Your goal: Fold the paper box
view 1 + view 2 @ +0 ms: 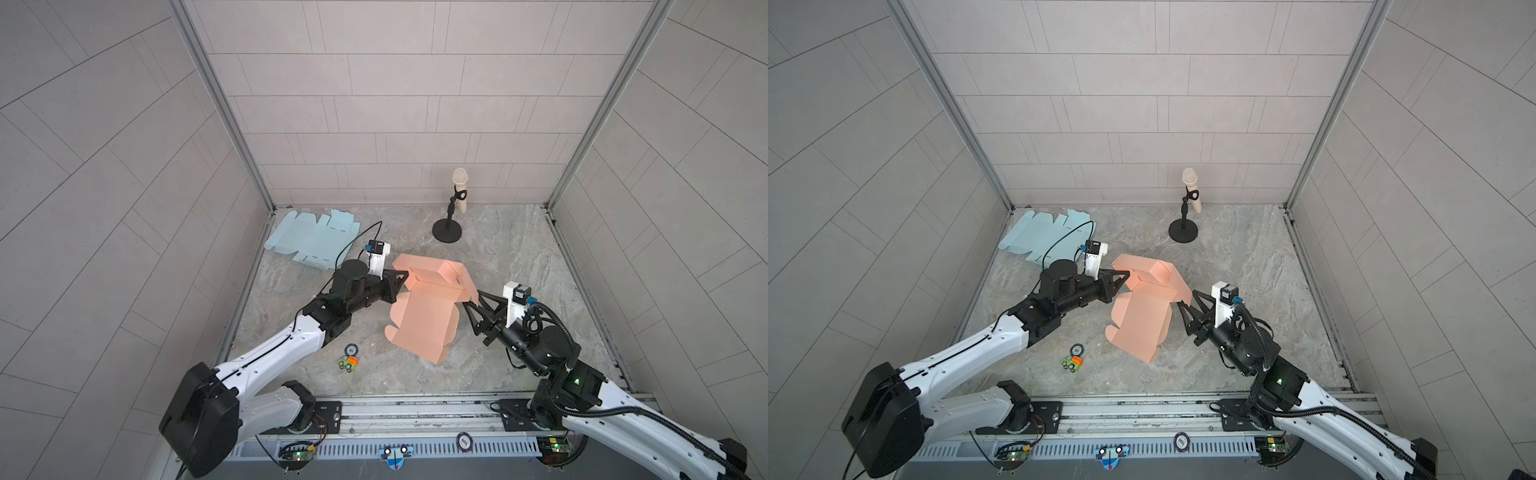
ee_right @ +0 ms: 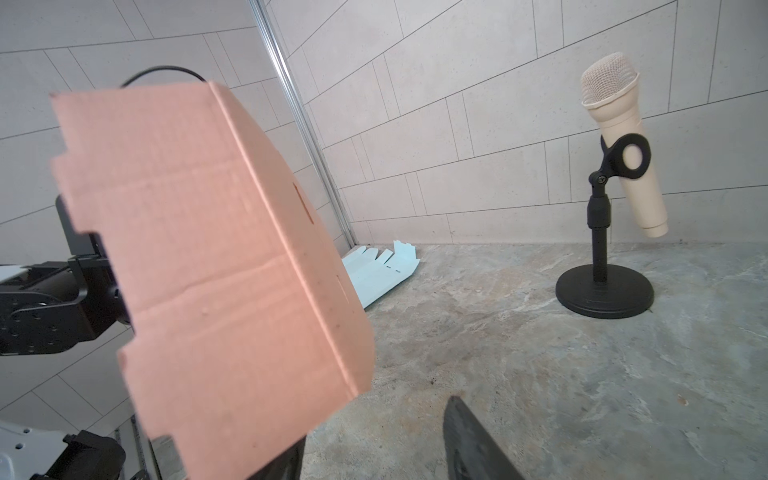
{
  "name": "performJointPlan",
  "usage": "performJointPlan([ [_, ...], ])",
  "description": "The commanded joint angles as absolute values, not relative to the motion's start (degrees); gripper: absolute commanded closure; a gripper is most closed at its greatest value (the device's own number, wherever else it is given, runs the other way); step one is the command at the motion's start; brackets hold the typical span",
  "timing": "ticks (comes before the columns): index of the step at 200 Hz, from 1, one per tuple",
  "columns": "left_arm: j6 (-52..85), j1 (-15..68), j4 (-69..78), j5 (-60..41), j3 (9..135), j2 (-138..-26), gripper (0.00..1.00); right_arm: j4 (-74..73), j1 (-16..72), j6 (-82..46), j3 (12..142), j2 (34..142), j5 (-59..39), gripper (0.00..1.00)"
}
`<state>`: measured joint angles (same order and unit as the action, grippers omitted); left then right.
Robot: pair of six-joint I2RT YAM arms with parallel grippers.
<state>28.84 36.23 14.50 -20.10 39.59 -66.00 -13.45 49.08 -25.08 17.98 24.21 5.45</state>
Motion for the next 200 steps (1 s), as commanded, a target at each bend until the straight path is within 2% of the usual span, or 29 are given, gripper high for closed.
performJointPlan([
  [1, 28.9, 36.1, 18.1, -22.7, 38.6, -65.5, 0.92, -19.3, 49.0, -25.9, 18.6, 25.6, 4.9, 0.45],
  [55, 28.3, 36.3, 18.5, -24.2, 38.1, -66.8, 0.92, -22.7, 49.1, -27.2, 19.8, 32.1, 4.6, 0.49],
  [84, 28.5, 36.3, 18.9, -24.1, 37.8, -67.1, 0.92, -17.9, 49.2, -27.0, 21.8, 34.1, 5.2, 0.52],
  [156, 28.7, 33.2, 17.4, -24.8, 37.2, -68.5, 0.93, 7.2, 49.1, -20.7, 27.2, 24.7, 8.6, 0.5],
  [200, 23.6, 32.8, 12.7, -23.7, 38.6, -71.1, 0.93, 11.5, 49.2, -16.4, 29.1, 19.5, 5.5, 0.47],
])
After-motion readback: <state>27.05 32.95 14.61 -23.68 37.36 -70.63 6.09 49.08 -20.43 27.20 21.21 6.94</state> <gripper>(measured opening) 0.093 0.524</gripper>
